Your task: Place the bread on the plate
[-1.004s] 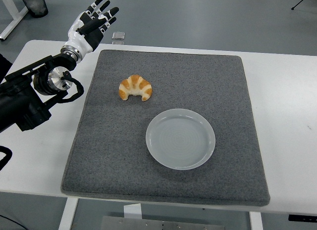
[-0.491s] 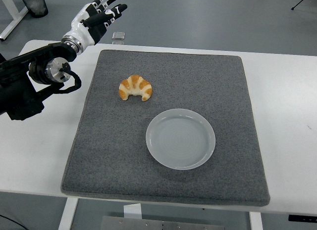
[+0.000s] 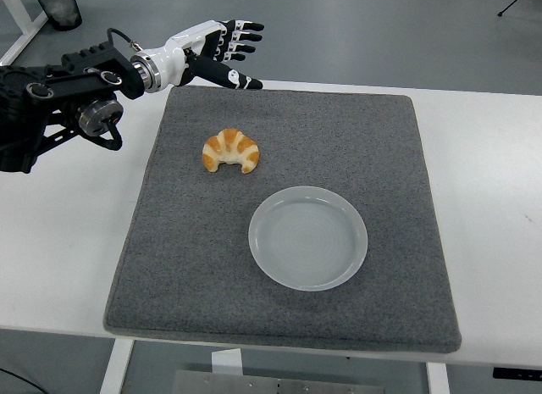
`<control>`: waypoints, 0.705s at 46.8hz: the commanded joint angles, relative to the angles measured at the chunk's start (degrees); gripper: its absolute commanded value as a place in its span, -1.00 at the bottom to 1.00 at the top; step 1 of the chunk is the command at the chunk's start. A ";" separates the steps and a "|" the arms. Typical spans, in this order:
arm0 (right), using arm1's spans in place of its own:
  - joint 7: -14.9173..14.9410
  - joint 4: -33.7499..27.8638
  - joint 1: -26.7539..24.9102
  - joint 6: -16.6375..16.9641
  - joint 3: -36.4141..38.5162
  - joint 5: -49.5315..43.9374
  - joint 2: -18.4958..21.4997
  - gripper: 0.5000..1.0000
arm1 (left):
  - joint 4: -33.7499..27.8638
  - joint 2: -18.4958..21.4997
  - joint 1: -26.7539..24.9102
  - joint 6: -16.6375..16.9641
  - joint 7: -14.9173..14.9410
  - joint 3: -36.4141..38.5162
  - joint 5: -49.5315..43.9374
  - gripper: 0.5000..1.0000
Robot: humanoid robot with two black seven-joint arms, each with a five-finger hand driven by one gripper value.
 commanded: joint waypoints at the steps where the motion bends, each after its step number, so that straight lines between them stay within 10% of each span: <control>1: 0.00 0.00 -0.06 0.00 0.00 0.00 0.00 0.81 | -3.77 2.31 -0.10 0.32 -0.06 -0.76 7.51 0.97; 16: 0.00 0.00 0.03 0.00 0.00 0.00 0.00 0.81 | -9.14 6.80 0.95 6.46 -0.58 -1.73 33.27 0.97; 33: 0.00 0.00 0.03 0.00 0.00 0.00 0.00 0.81 | -7.03 5.39 8.24 12.53 -0.58 -1.91 36.18 0.97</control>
